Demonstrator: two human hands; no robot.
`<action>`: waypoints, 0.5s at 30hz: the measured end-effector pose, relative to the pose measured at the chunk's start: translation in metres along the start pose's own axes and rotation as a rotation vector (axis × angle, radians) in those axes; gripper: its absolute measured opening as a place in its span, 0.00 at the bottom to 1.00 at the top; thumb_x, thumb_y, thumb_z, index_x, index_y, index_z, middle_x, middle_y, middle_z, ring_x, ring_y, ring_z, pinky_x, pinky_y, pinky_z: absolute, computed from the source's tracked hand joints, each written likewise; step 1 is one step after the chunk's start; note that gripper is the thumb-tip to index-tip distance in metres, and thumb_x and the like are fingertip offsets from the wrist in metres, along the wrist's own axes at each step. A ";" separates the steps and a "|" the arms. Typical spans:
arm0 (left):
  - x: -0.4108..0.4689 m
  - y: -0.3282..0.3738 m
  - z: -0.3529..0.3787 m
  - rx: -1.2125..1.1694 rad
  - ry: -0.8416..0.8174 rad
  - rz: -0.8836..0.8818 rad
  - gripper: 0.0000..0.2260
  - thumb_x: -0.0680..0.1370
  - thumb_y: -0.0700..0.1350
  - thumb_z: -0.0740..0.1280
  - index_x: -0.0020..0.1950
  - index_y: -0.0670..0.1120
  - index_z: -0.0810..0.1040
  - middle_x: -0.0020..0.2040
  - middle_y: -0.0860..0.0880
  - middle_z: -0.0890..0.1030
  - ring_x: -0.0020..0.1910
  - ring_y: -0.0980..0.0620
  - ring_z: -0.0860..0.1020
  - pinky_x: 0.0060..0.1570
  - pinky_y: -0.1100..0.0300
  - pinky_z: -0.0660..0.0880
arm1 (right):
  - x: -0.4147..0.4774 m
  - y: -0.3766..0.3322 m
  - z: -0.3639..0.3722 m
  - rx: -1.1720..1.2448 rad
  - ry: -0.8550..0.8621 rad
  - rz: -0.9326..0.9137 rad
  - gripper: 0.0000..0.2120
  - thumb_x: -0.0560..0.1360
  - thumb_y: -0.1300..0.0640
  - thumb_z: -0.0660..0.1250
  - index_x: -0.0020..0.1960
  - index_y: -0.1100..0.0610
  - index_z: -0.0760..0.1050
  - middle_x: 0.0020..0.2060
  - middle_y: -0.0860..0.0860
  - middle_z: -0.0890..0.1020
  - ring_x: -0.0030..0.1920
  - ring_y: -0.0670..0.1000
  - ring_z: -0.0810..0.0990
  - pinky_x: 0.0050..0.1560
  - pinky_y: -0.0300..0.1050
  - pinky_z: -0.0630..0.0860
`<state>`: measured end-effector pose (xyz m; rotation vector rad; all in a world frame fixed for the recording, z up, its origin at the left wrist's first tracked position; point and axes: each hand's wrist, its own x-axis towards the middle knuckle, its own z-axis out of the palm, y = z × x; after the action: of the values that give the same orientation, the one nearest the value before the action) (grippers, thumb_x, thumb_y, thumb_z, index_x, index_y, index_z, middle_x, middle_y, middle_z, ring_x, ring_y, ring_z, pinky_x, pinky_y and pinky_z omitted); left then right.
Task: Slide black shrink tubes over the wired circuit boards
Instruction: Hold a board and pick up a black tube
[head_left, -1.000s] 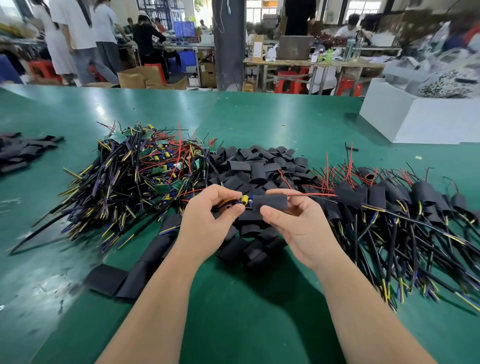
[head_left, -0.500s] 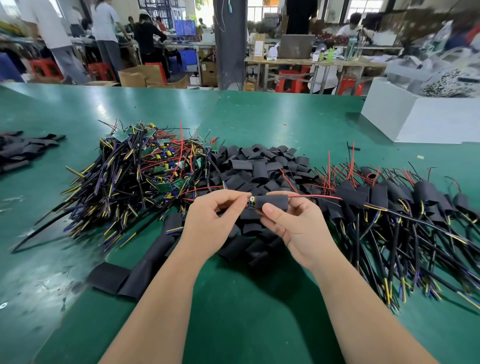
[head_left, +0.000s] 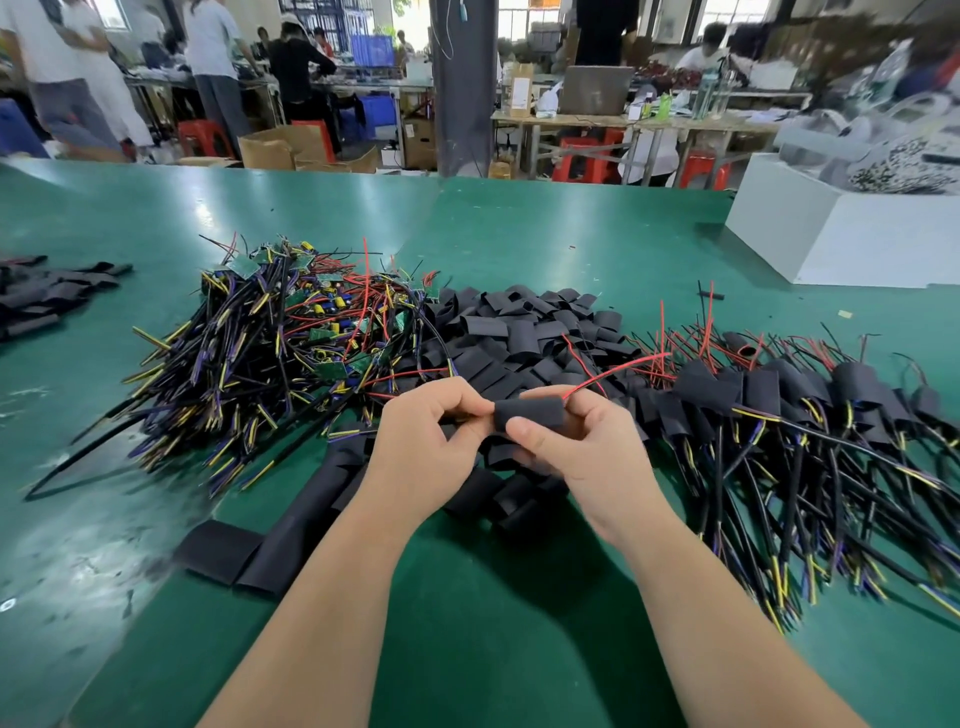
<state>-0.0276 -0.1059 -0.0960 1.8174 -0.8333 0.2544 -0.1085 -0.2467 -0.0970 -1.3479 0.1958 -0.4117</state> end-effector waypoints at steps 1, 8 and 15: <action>0.000 0.000 0.000 0.020 0.002 0.004 0.12 0.70 0.32 0.73 0.38 0.50 0.79 0.35 0.57 0.80 0.37 0.60 0.78 0.38 0.69 0.73 | -0.001 0.000 0.000 -0.065 -0.009 -0.008 0.12 0.68 0.67 0.75 0.49 0.57 0.79 0.41 0.53 0.85 0.43 0.52 0.84 0.44 0.44 0.81; -0.002 0.002 0.002 0.029 0.059 -0.057 0.17 0.67 0.38 0.75 0.42 0.53 0.69 0.33 0.59 0.81 0.34 0.60 0.79 0.38 0.71 0.71 | -0.003 0.003 0.012 0.041 -0.045 0.024 0.27 0.76 0.66 0.68 0.68 0.43 0.68 0.53 0.61 0.81 0.52 0.51 0.78 0.60 0.54 0.77; 0.000 0.002 -0.005 -0.175 0.092 -0.096 0.12 0.71 0.57 0.68 0.50 0.56 0.70 0.39 0.52 0.82 0.38 0.51 0.78 0.42 0.57 0.75 | 0.002 -0.029 0.001 0.637 0.246 0.083 0.18 0.74 0.70 0.66 0.59 0.59 0.66 0.44 0.59 0.77 0.38 0.52 0.83 0.34 0.37 0.78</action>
<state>-0.0276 -0.1013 -0.0925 1.6641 -0.6805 0.1953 -0.1114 -0.2515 -0.0682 -0.6600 0.2936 -0.5159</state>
